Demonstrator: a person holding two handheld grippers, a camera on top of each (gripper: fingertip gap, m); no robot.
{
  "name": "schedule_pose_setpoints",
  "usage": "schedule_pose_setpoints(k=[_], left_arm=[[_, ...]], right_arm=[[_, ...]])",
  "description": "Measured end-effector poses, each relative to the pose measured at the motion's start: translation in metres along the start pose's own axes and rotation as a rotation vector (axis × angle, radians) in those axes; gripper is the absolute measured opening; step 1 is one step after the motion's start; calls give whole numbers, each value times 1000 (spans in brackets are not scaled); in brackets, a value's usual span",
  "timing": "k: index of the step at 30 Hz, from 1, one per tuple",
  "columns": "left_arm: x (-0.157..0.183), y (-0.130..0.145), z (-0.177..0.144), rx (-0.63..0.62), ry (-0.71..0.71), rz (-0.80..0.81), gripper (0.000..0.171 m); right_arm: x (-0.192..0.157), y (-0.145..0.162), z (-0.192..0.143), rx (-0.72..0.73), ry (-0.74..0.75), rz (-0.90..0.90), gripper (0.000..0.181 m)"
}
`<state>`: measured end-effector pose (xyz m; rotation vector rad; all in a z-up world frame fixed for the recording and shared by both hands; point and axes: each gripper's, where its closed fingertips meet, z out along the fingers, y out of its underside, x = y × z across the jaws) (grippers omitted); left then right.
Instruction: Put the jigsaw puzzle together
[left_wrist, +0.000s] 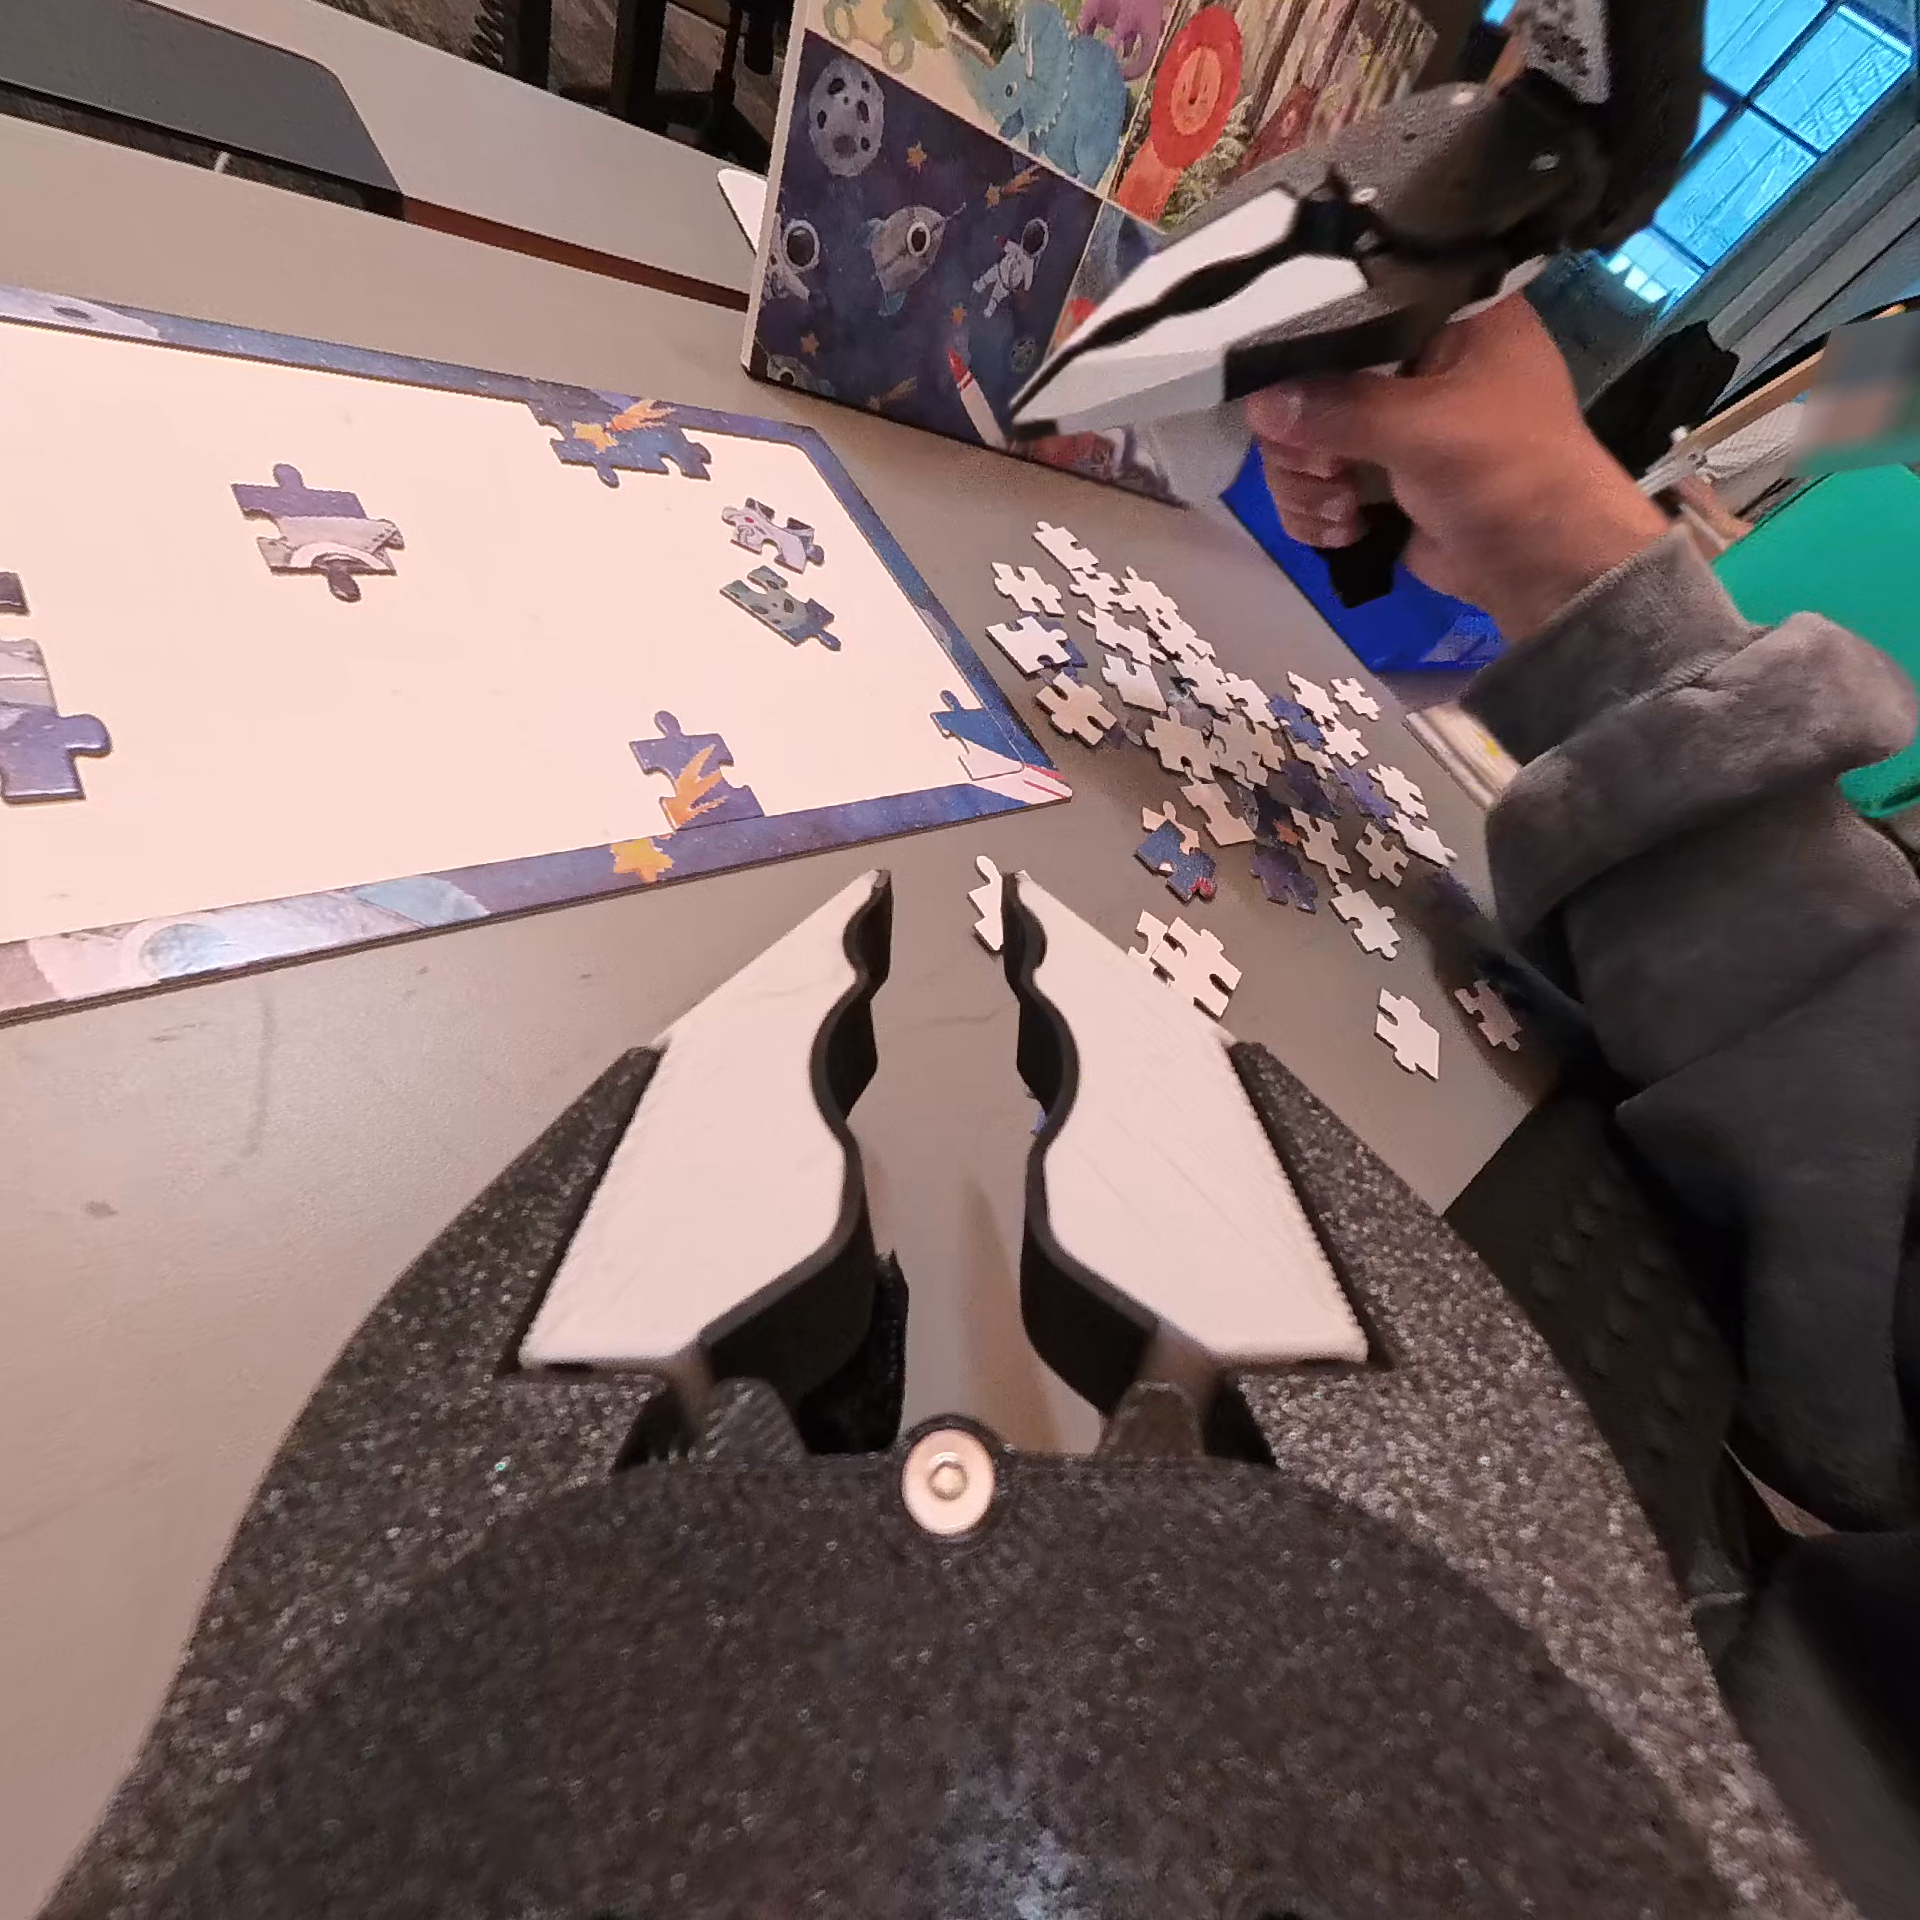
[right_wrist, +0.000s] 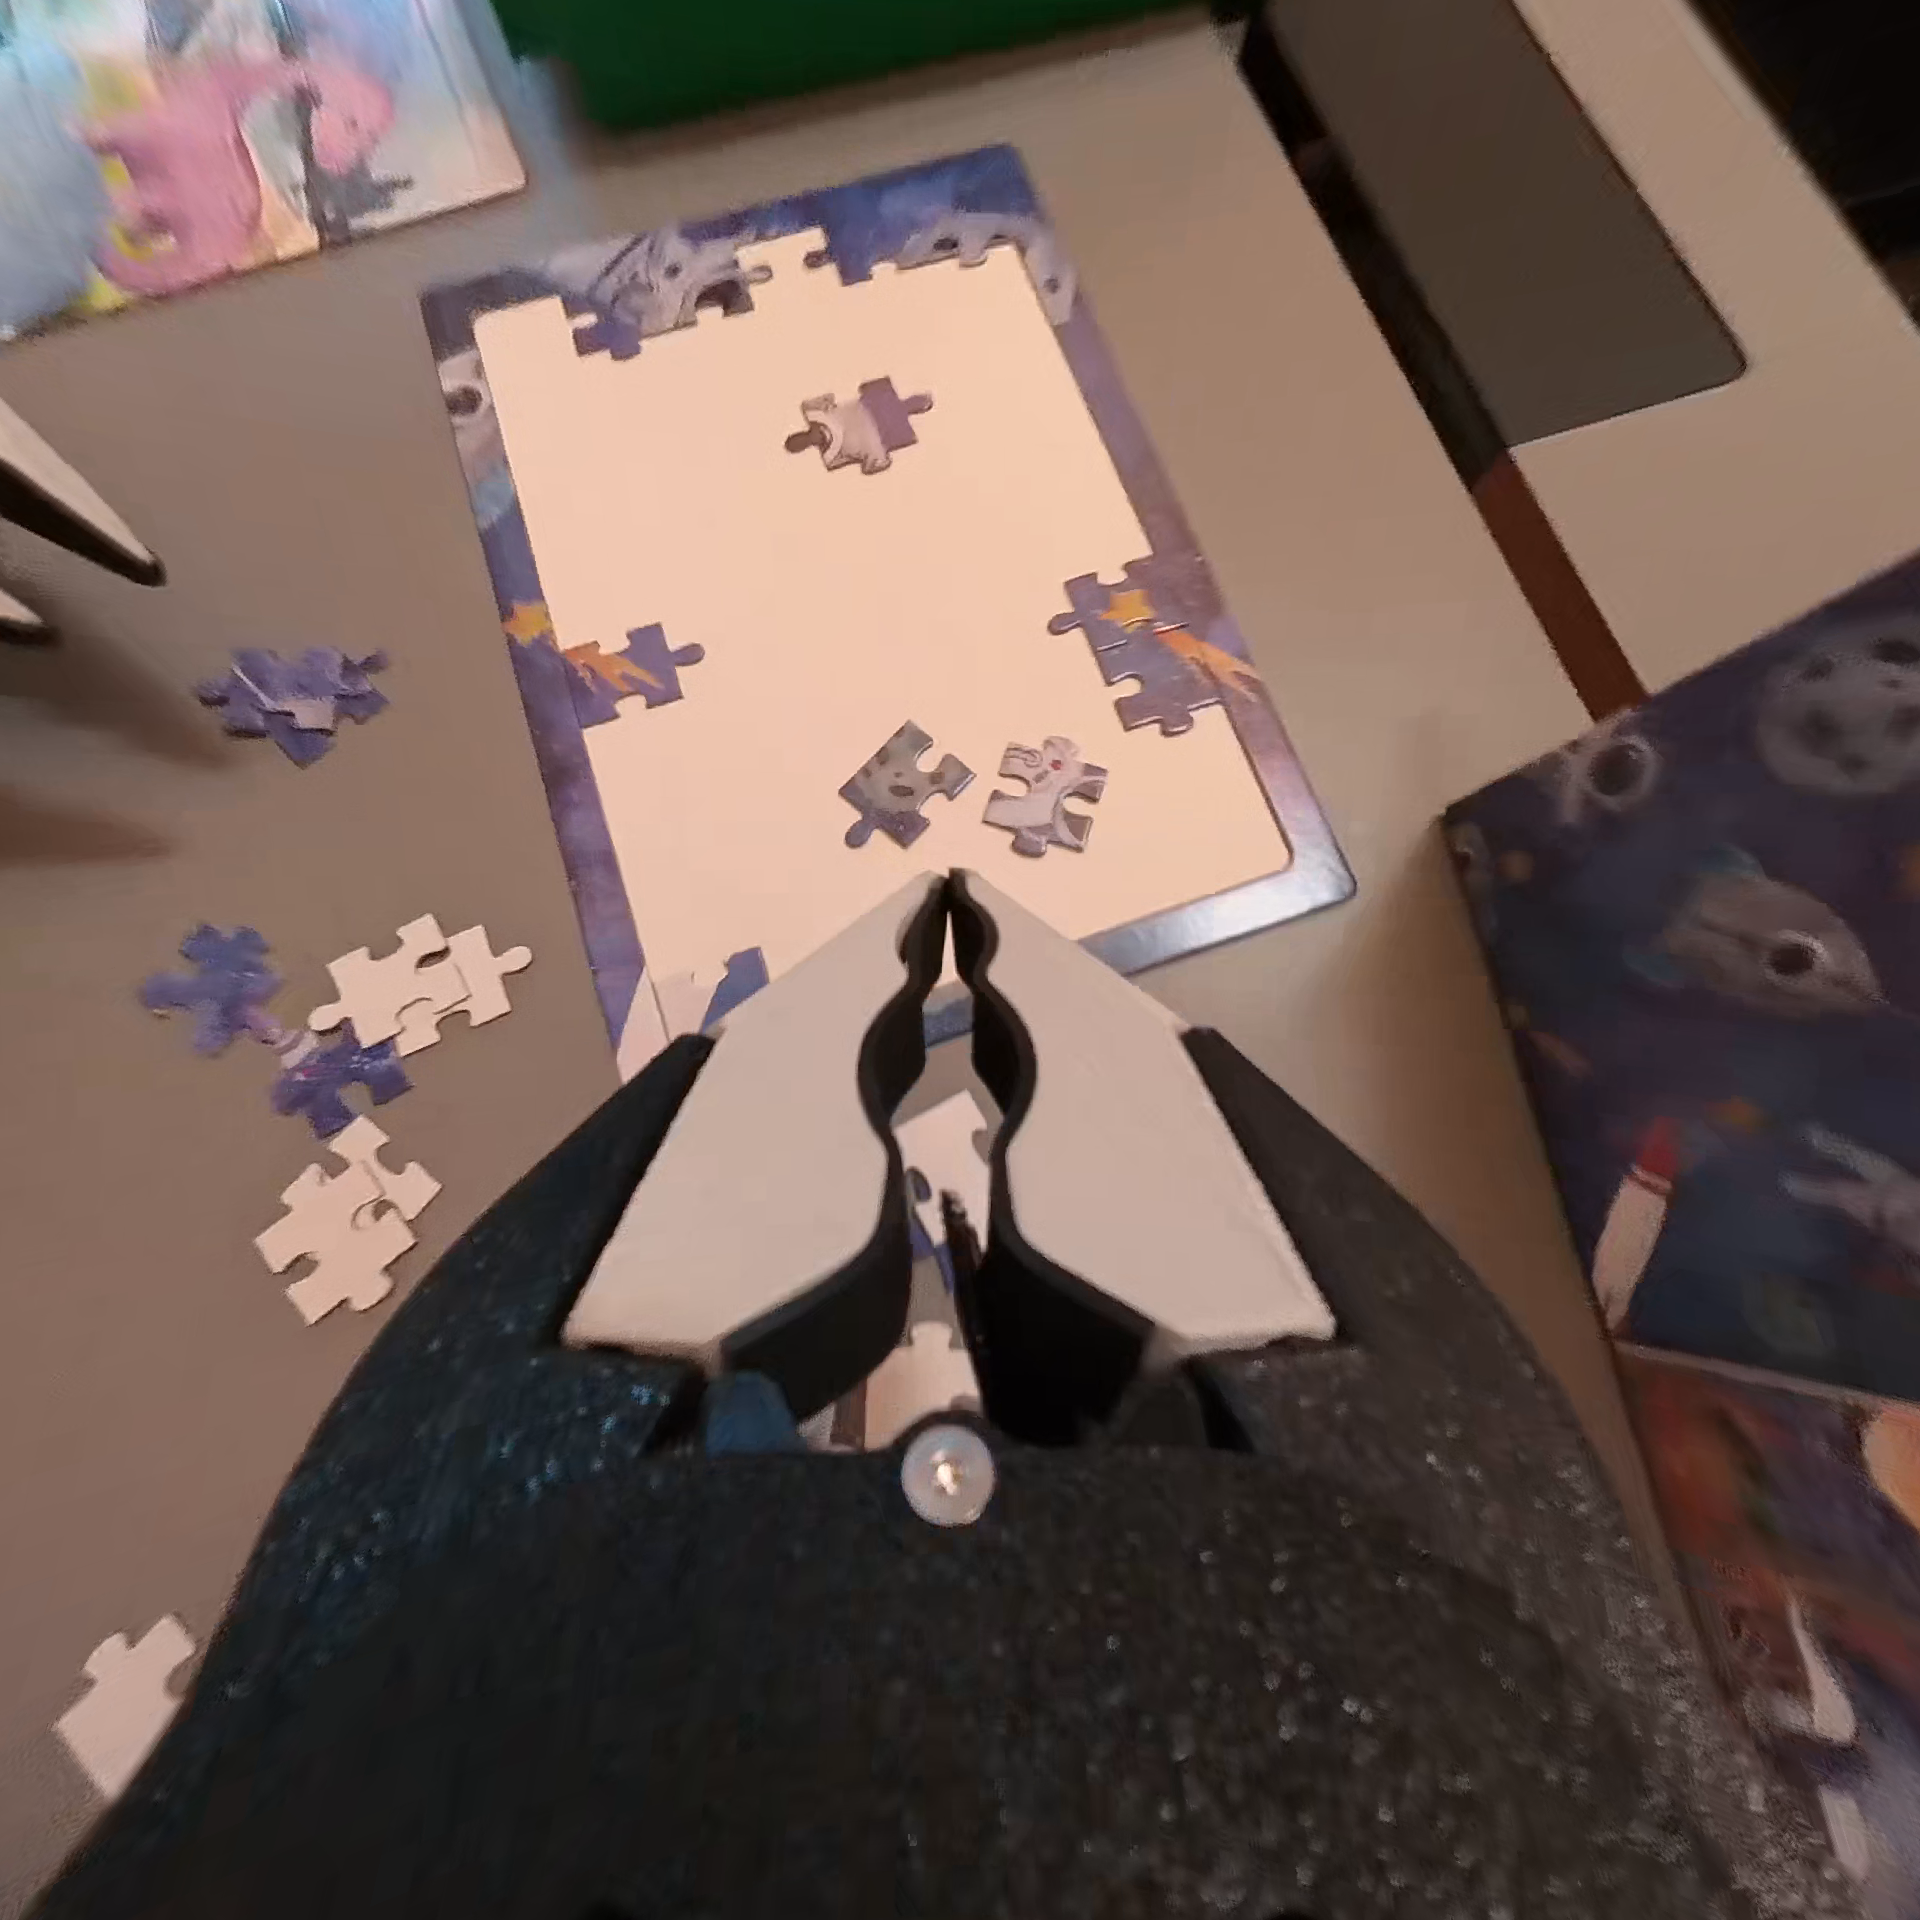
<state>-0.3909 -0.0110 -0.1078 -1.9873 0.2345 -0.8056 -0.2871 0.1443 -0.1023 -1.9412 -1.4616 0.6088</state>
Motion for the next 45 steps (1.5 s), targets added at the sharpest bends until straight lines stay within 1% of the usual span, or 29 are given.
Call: schedule_pose_setpoints(k=[2, 3, 5, 6, 7, 8, 10, 11, 13, 15, 16, 18, 20, 23, 25, 27, 30, 33, 37, 40, 45], left_arm=[[0, 0, 0, -2, -1, 2, 21], [0, 0, 0, -1, -3, 4, 21], [1, -2, -1, 2, 7, 4, 20], [1, -2, 0, -17, 14, 8, 20], [-3, -1, 2, -59, -5, 30, 21], [-13, -2, 3, -107, -63, 71, 20], [-33, -7, 8, -222, -171, 167, 21], [-34, -9, 13, -291, -166, 210, 22], [-26, -17, 27, -394, -90, 305, 30], [-24, -30, 47, -458, -33, 465, 33], [-25, -37, 59, -477, -5, 560, 38], [-26, -43, 82, -522, 74, 702, 38], [-33, -43, 107, -569, 116, 751, 38], [-44, -36, 136, -628, 161, 759, 39], [-53, -31, 149, -658, 169, 762, 39], [-59, -28, 156, -676, 178, 734, 39], [-64, -22, 156, -725, 201, 660, 39], [-68, -18, 156, -749, 213, 622, 40], [-68, -17, 158, -742, 206, 600, 40], [-63, -14, 157, -740, 215, 594, 42], [-63, -14, 160, -729, 159, 621, 39]], right_arm=[[-1, 8, -7, -5, 10, 30, 0], [-2, 18, -4, -27, 8, 54, 1], [-4, 38, 10, -87, -5, 90, 19], [-4, 46, 19, -113, 0, 99, 22], [-4, 49, 27, -124, 0, 105, 22], [-7, 49, 35, -125, -16, 102, 22], [-13, 37, 46, -74, -34, 69, 22], [-16, 31, 50, -54, -40, 51, 22], [-21, 26, 55, -58, -61, 45, 25], [-20, 28, 52, -73, -44, 46, 26], [-19, 29, 47, -74, -26, 60, 26], [-17, 31, 33, -51, 13, 115, 25], [-16, 34, 18, -17, 58, 172, 24], [-18, 41, 2, 10, 108, 178, 23], [-11, 44, -4, 12, 154, 153, 23], [-6, 44, -5, 26, 157, 170, 23], [-14, 47, 3, 35, 70, 213, 24], [-13, 58, 13, -20, 73, 177, 25], [-11, 68, 24, -66, 70, 189, 26], [-11, 65, 31, -50, 67, 180, 25], [-12, 67, 38, -52, 42, 178, 21]])
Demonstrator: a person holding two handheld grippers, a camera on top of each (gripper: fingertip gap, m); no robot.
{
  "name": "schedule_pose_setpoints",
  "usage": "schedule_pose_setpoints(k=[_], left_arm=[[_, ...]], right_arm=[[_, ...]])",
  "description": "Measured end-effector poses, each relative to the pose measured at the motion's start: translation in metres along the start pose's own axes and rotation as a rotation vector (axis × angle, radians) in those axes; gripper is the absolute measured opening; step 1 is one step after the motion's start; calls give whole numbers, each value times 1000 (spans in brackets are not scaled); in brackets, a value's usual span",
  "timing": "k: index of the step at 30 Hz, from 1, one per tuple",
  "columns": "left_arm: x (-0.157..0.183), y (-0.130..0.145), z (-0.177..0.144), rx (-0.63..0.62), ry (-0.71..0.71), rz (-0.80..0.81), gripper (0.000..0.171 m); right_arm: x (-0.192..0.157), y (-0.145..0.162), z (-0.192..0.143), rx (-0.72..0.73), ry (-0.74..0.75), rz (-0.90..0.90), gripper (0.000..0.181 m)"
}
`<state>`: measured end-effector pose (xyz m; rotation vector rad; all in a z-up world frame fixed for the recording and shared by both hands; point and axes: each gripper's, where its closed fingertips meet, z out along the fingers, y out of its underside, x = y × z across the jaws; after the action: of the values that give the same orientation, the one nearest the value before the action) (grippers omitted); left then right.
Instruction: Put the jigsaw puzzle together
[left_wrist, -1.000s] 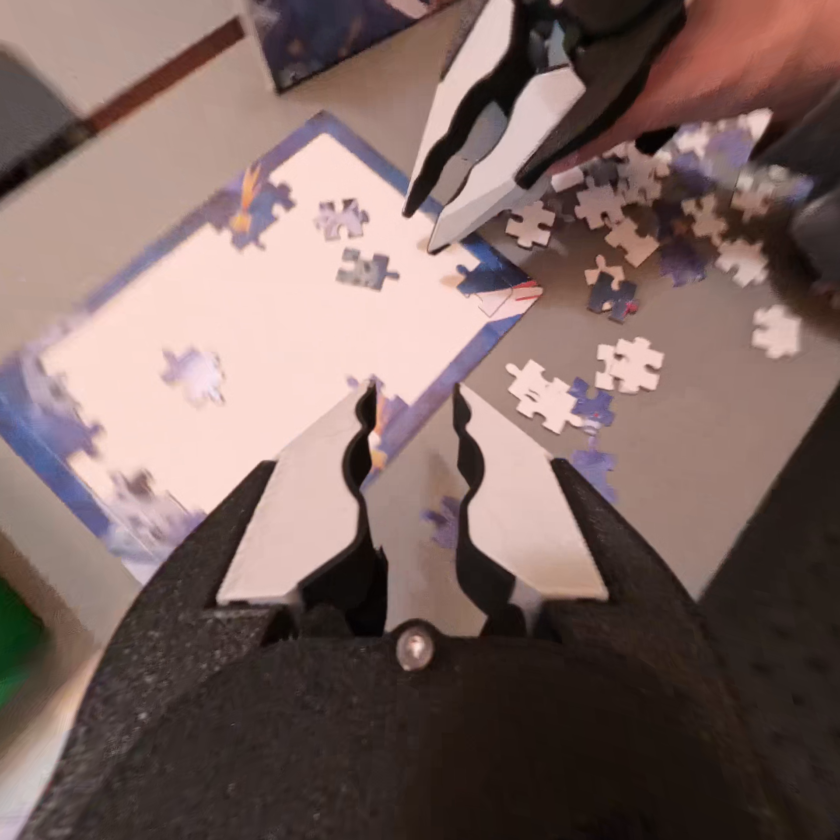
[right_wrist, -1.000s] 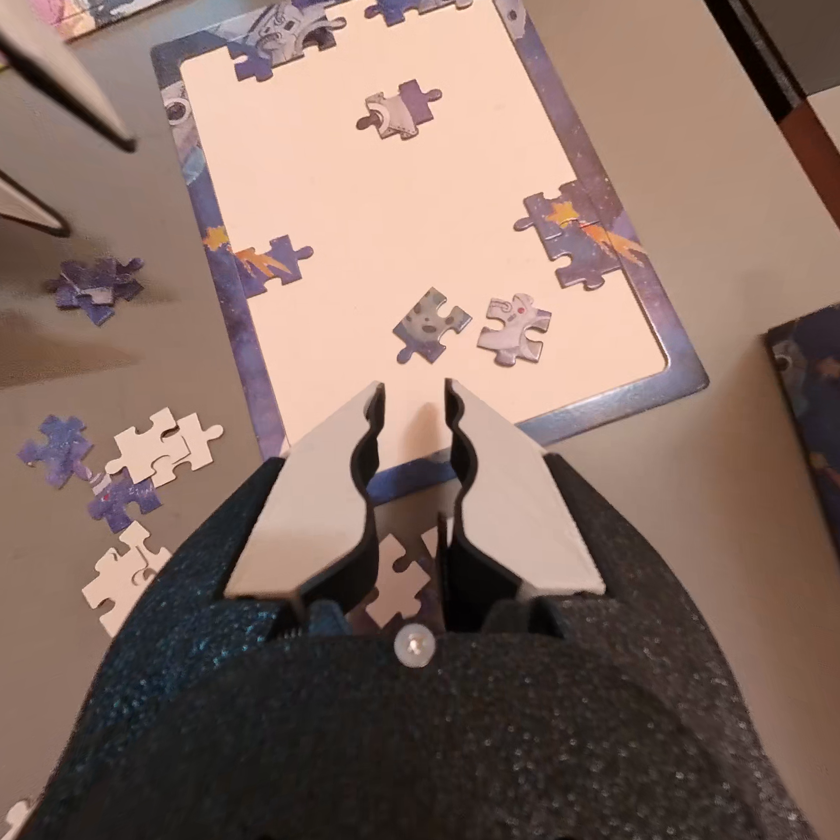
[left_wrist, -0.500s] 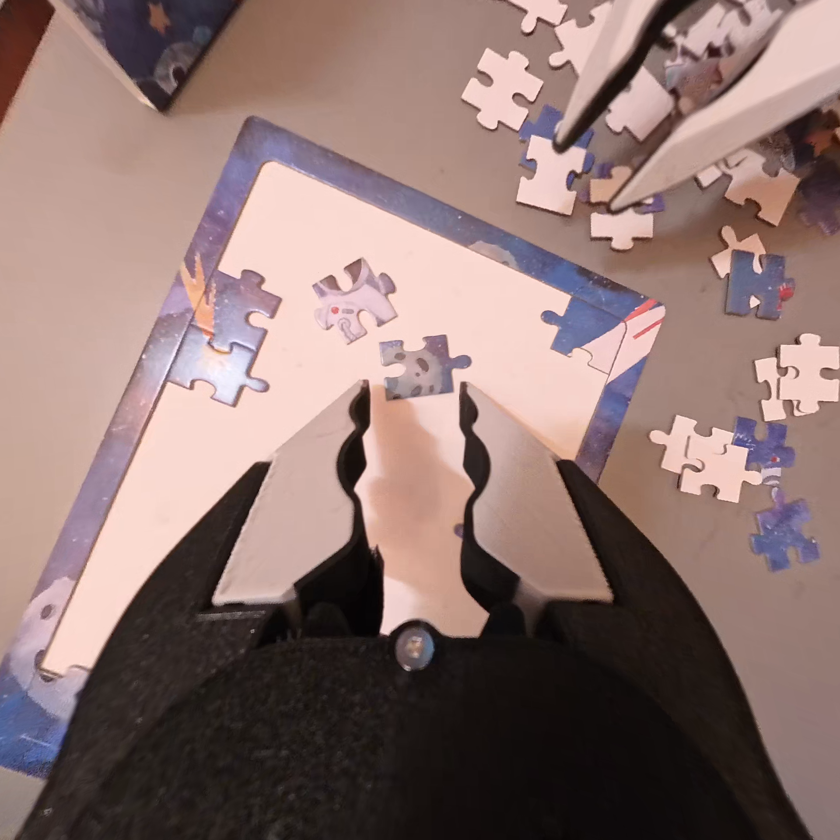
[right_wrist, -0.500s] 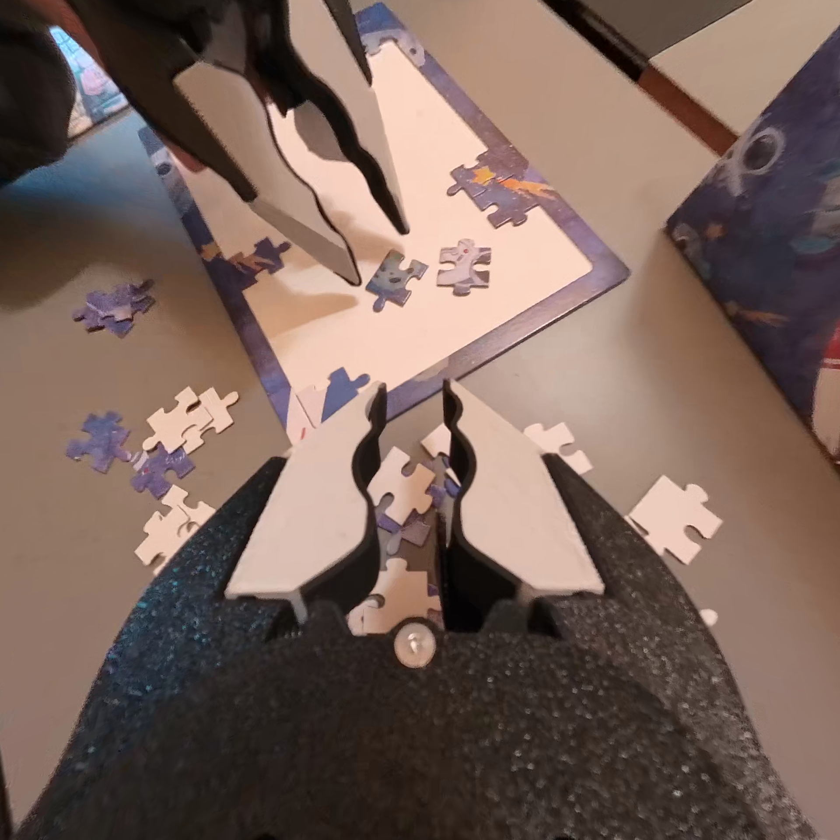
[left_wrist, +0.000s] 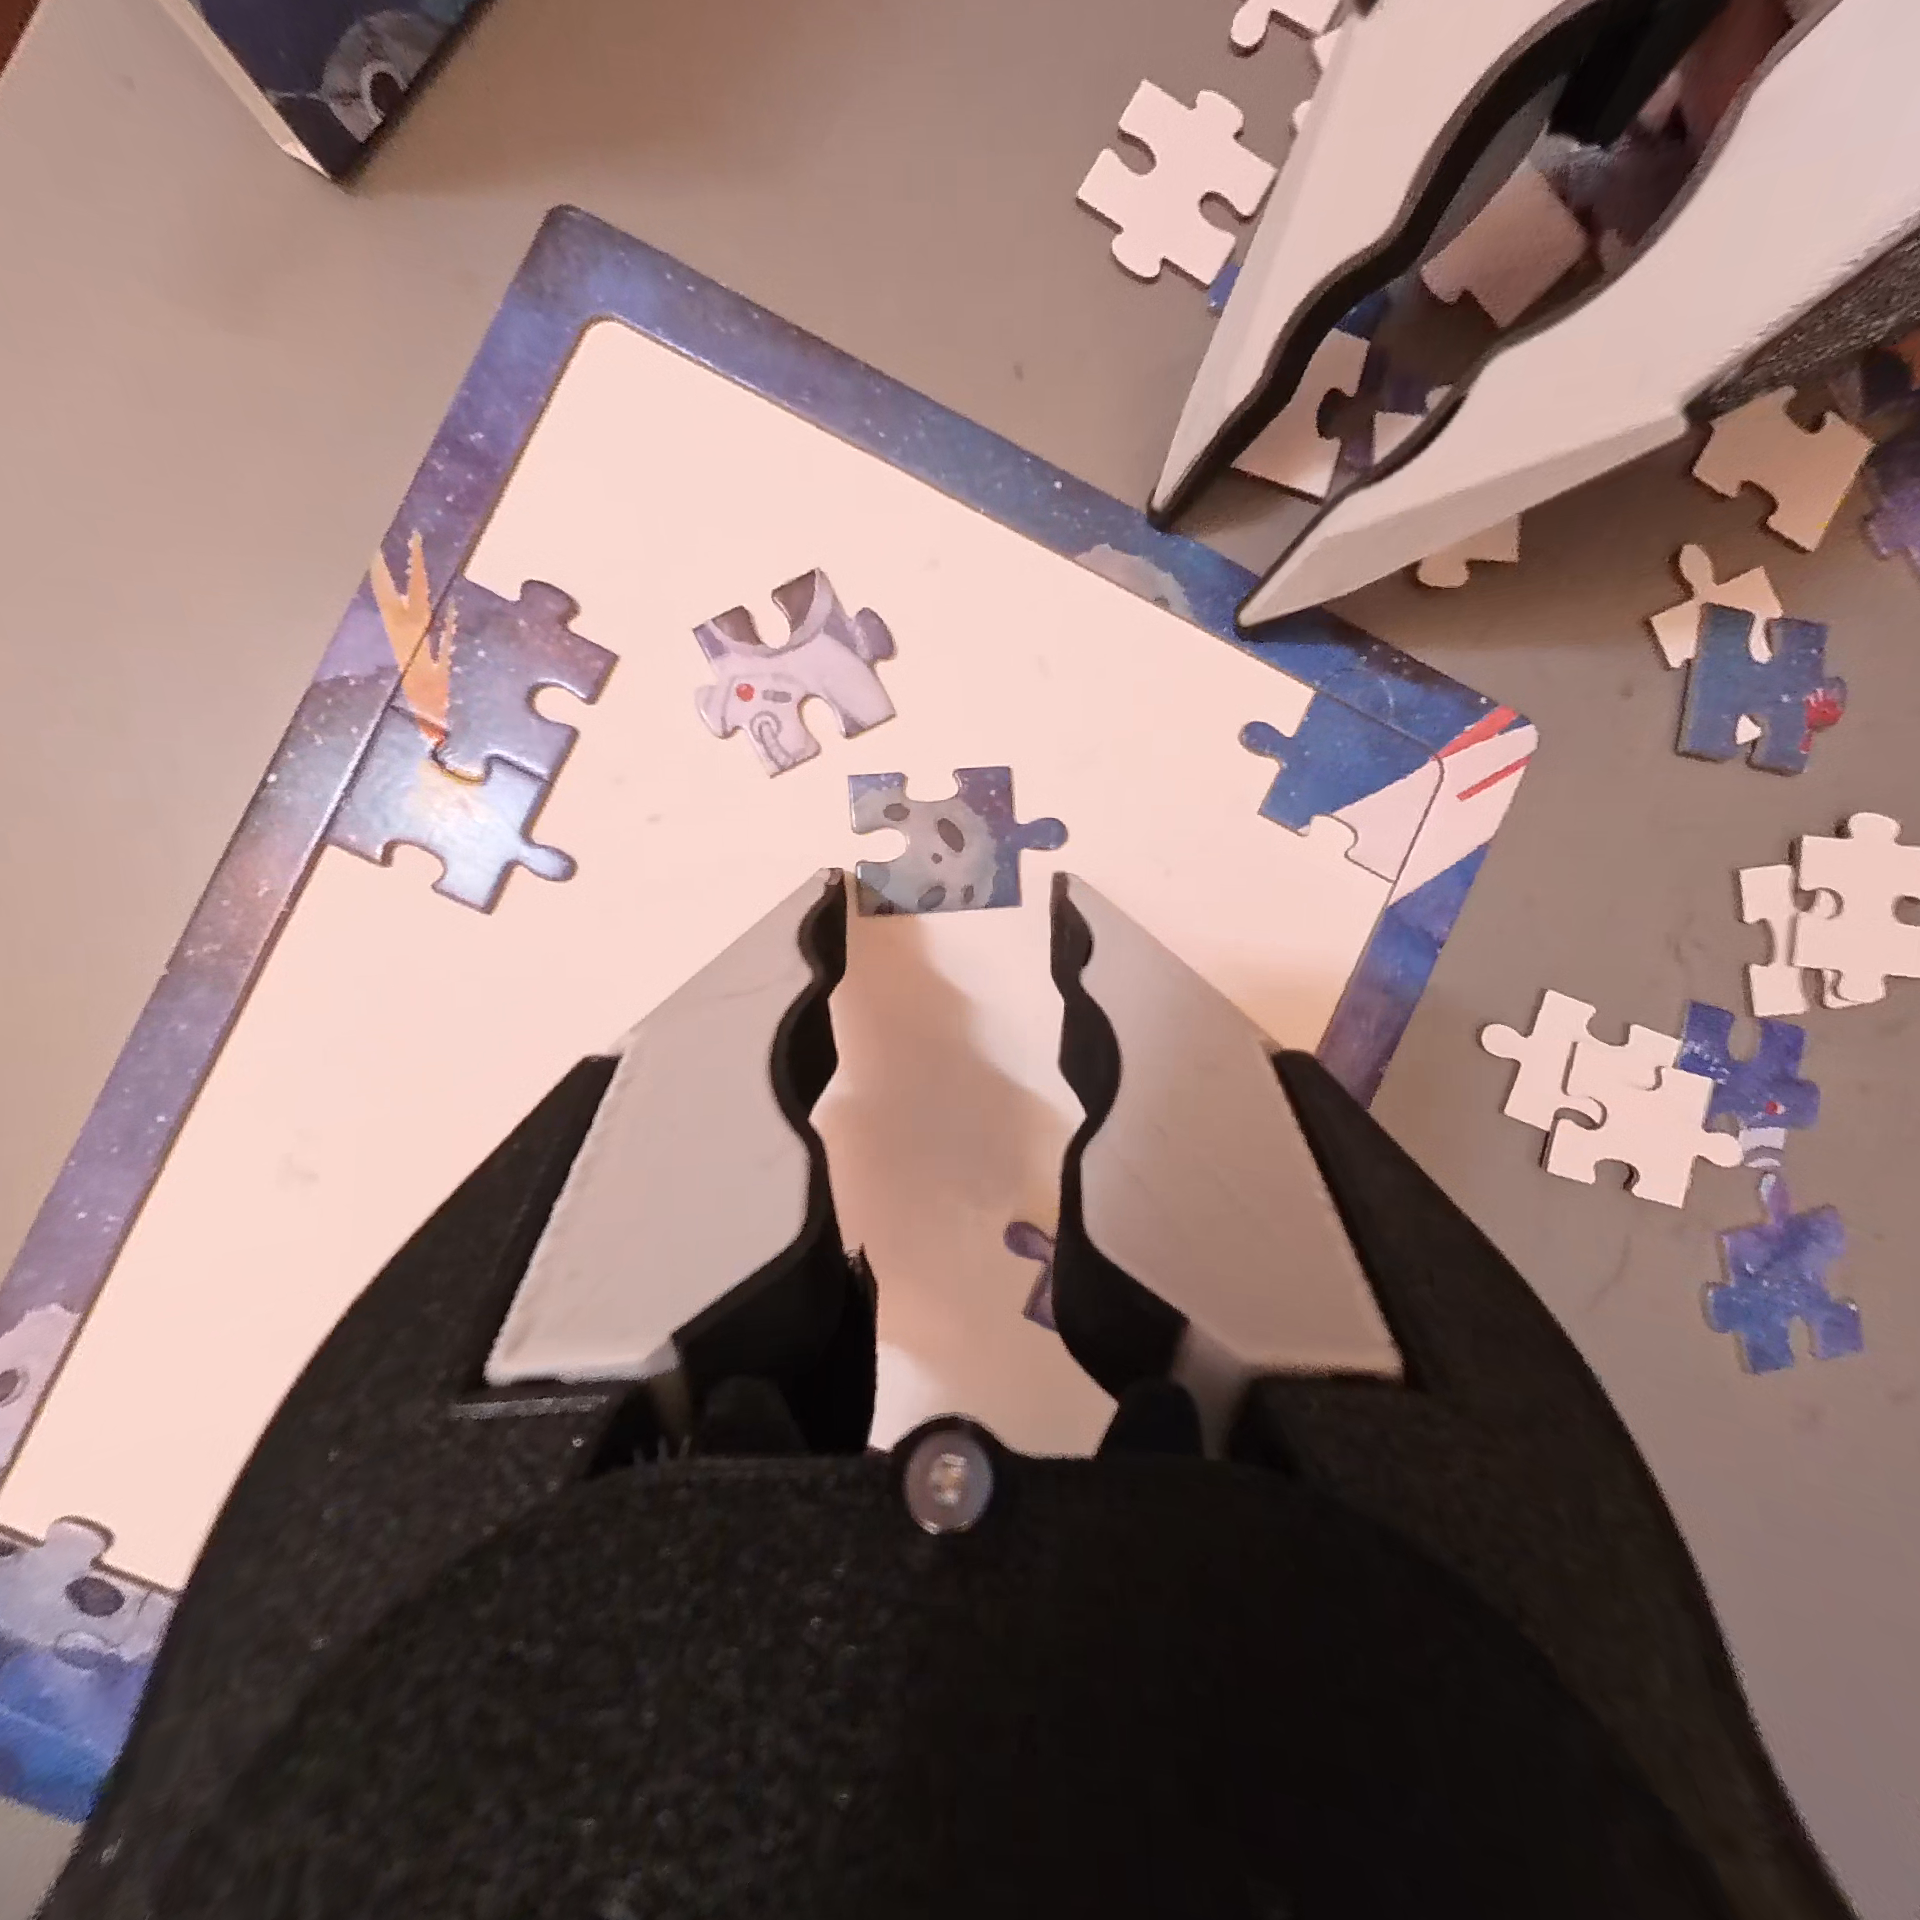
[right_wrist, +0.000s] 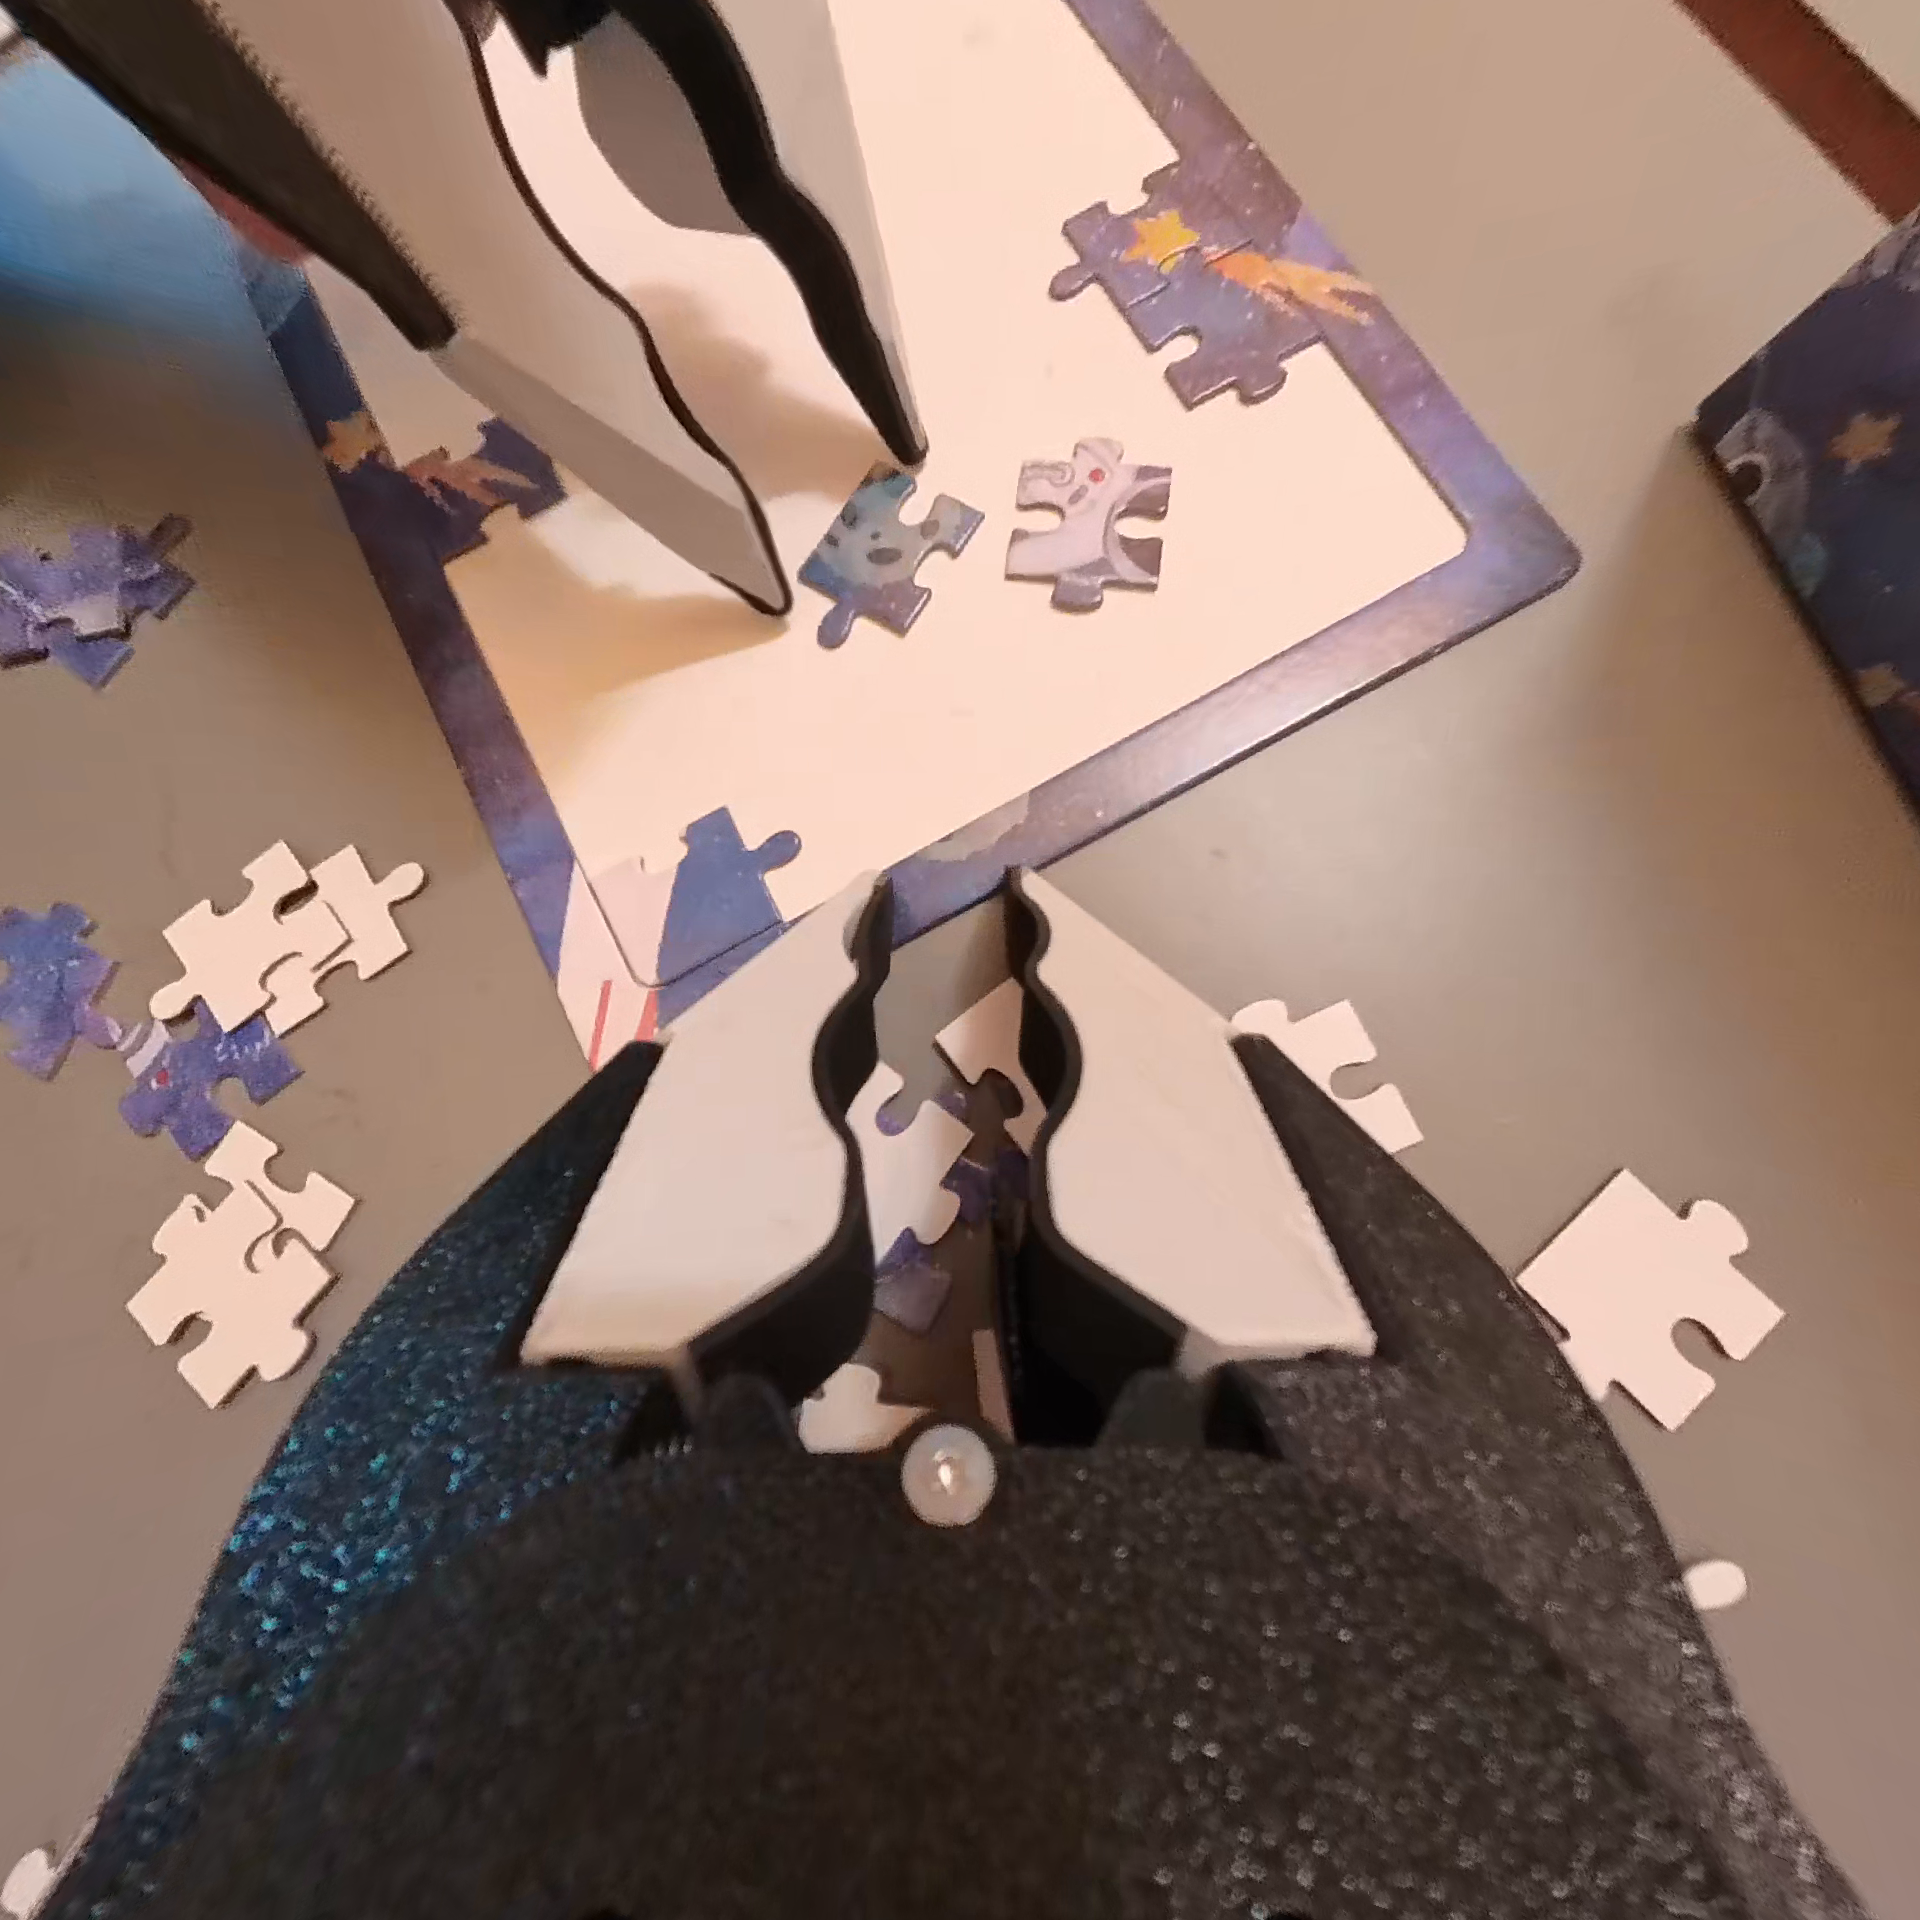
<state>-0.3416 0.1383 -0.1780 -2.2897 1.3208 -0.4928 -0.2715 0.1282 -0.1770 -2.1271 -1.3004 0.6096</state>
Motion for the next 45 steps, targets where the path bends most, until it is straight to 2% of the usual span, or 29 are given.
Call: schedule_pose_setpoints(k=[5, 8, 11, 15, 18, 19, 20, 23, 25, 26, 30, 32, 34, 36, 38, 42, 45], left_arm=[[-2, -1, 1, 13, -76, 10, 31], [-2, 0, 1, 9, -126, -76, 30], [-7, 2, -2, 4, -226, -222, 30], [-22, 10, -13, 28, -426, -535, 30], [-2, -4, -4, 155, -345, -783, 31], [7, -10, 0, 194, -304, -838, 38], [14, -17, 1, 231, -278, -861, 38], [41, -28, 4, 241, -135, -897, 36], [38, -29, -7, 242, -149, -814, 31], [33, -31, -15, 239, -170, -712, 27], [22, -25, -19, 119, -236, -88, 32], [19, -17, -10, 64, -222, 89, 31], [17, -10, 0, 20, -135, 83, 31], [20, -14, 1, 38, -19, 10, 39], [26, -18, -1, 67, 65, 1, 39], [25, -17, 1, 72, 104, 33, 37], [29, -20, 0, 94, 130, 55, 27]], right_arm=[[0, 0, 0, 39, -14, 4, 21], [0, 0, 0, 40, -10, 7, 21], [0, 1, 0, 37, -4, 1, 21], [0, 1, 0, 34, -9, 14, 21], [-1, 1, -1, 29, -6, 10, 21], [-1, 1, -1, 30, -7, 11, 21], [-1, 2, -1, 29, -10, 11, 21], [-1, 3, -2, 28, -18, 19, 21], [-1, 3, -2, 30, -19, 17, 21], [-1, 3, -2, 30, -19, 16, 21], [-1, 3, -2, 29, -18, 14, 21], [-1, 3, -2, 32, -18, 14, 21], [-1, 3, -2, 36, -22, 15, 21], [-1, 3, -2, 36, -24, 17, 21], [-1, 3, -2, 37, -21, 13, 21], [-1, 3, -2, 37, -26, 16, 21], [-1, 3, -2, 41, -28, 19, 21]])
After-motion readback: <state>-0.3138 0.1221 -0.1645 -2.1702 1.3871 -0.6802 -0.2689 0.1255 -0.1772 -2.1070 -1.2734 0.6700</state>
